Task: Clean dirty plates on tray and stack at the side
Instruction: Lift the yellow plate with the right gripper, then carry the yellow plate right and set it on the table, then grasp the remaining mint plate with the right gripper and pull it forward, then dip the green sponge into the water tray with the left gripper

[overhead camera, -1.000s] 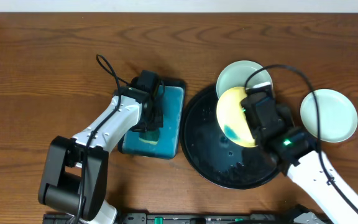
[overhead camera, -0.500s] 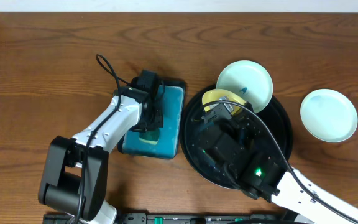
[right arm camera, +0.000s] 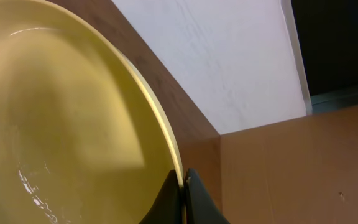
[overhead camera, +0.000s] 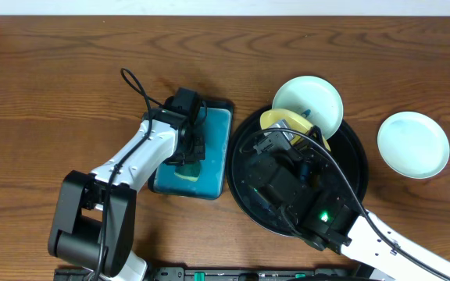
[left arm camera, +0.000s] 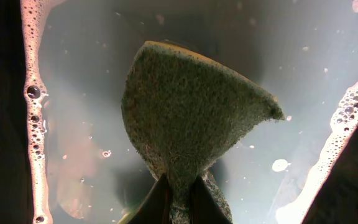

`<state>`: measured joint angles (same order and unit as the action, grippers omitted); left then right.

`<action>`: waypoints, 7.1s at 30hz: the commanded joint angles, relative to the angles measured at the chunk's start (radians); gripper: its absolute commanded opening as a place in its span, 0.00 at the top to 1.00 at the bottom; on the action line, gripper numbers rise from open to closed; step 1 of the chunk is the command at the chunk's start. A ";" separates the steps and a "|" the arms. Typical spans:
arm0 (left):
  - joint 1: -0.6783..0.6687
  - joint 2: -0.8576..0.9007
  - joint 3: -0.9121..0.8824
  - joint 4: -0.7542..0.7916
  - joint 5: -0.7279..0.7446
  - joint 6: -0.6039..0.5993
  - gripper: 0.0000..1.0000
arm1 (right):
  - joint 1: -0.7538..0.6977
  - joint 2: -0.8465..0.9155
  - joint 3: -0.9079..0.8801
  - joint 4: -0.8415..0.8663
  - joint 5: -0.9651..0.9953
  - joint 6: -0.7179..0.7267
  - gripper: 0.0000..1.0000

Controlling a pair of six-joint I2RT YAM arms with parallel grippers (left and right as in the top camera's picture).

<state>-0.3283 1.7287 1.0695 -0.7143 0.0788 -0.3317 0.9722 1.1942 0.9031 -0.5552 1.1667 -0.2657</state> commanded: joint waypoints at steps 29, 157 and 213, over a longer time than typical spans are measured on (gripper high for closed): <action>0.002 0.002 -0.001 -0.003 -0.009 0.015 0.92 | -0.019 -0.014 0.025 0.102 0.019 0.099 0.99; 0.003 -0.002 0.009 -0.003 0.026 0.014 0.93 | -0.957 0.584 0.024 -0.095 -1.491 0.444 0.99; 0.227 -0.211 0.014 0.082 0.585 0.292 0.93 | -0.930 0.584 0.024 -0.101 -1.443 0.443 0.99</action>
<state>-0.1535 1.5223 1.0832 -0.6254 0.3656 -0.1802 0.0219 1.7641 0.9394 -0.6468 -0.3538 0.1757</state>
